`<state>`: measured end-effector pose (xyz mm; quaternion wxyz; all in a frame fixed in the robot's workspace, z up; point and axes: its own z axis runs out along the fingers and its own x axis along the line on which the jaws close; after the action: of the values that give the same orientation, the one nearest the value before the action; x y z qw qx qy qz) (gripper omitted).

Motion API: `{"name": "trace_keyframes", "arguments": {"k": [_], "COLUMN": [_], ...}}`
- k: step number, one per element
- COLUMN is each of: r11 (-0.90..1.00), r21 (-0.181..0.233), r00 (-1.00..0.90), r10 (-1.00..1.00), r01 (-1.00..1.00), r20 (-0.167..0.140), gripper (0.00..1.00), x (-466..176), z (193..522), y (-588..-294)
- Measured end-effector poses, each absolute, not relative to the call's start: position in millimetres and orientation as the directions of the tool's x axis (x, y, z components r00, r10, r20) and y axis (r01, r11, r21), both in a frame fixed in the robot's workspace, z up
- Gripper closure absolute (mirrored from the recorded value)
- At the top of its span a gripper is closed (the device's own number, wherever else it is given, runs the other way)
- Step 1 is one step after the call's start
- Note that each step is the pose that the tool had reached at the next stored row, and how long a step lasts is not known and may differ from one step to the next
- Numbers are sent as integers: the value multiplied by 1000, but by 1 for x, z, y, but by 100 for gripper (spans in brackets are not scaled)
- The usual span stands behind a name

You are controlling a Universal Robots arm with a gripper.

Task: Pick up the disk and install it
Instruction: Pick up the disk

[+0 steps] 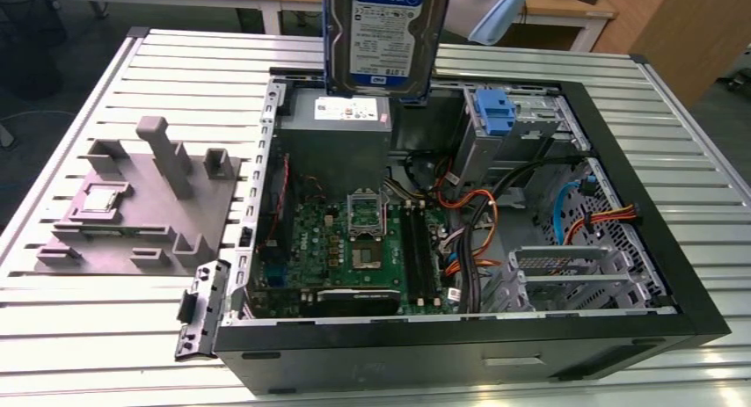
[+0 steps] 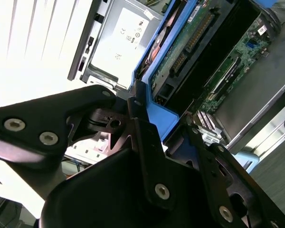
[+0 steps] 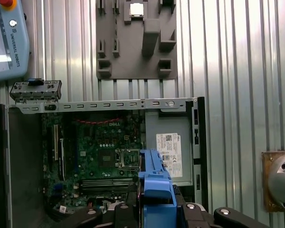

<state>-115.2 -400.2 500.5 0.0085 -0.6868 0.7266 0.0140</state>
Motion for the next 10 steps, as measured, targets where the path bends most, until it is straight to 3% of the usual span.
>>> {"name": "trace_keyframes", "arguments": {"k": [10], "r11": [56], "r21": [9], "r00": [-56], "r10": [-998], "r01": [-998], "r20": [-30], "gripper": [64], "x": [-113], "z": [501], "y": [-407]}}
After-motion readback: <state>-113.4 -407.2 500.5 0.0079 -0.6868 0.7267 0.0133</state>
